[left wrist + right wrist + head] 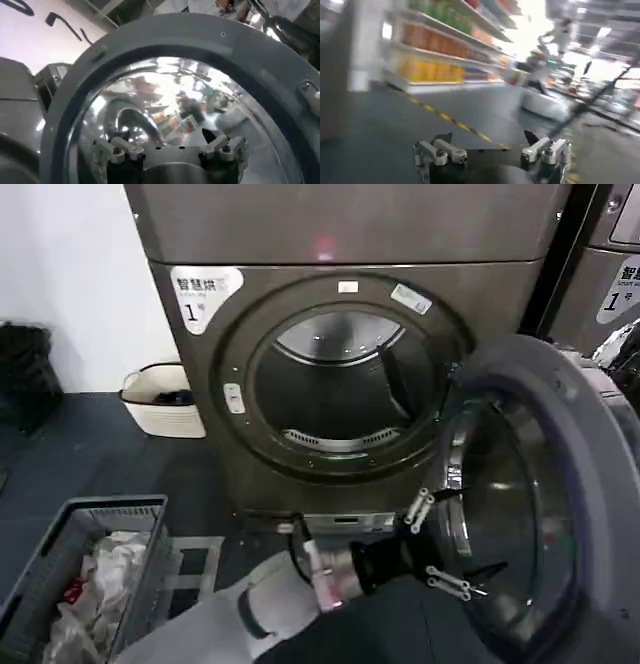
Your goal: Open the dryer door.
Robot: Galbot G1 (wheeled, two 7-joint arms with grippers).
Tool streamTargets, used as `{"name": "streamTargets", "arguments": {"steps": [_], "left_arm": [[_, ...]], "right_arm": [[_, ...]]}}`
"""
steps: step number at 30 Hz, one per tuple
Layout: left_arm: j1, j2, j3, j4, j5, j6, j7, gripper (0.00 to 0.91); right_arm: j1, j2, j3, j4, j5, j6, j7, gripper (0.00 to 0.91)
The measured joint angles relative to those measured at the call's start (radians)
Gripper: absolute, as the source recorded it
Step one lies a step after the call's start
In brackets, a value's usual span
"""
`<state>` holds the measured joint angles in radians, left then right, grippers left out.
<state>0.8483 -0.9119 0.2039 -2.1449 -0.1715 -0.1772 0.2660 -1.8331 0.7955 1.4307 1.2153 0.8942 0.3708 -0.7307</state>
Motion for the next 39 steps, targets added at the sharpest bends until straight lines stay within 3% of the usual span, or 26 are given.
{"name": "streamTargets", "arguments": {"steps": [6, 10, 15, 26, 33, 39], "left_arm": [[-0.088, -0.071, 0.100, 0.052, 0.006, 0.002, -0.005, 0.907], [-0.126, -0.115, 0.147, 0.090, 0.010, 0.003, -0.011, 0.907], [-0.154, -0.163, 0.189, 0.132, 0.015, 0.006, -0.014, 0.907], [-0.218, -0.272, 0.260, 0.243, 0.026, 0.028, -0.033, 0.907], [-0.268, -0.342, 0.292, 0.321, 0.023, 0.031, -0.035, 0.907], [-0.306, -0.391, 0.306, 0.378, 0.018, 0.023, -0.034, 0.907]], "right_arm": [[-0.077, 0.139, 0.099, 0.033, -0.100, -0.034, 0.266, 0.907], [-0.107, 0.208, 0.150, 0.032, -0.149, -0.099, 0.450, 0.907], [-0.120, 0.254, 0.209, 0.008, -0.142, -0.198, 0.651, 0.907], [-0.165, 0.303, 0.295, -0.043, -0.228, -0.268, 0.741, 0.907], [-0.230, 0.352, 0.357, 0.039, -0.270, -0.346, 0.794, 0.907], [-0.274, 0.423, 0.398, 0.128, -0.300, -0.342, 0.809, 0.907]]}}
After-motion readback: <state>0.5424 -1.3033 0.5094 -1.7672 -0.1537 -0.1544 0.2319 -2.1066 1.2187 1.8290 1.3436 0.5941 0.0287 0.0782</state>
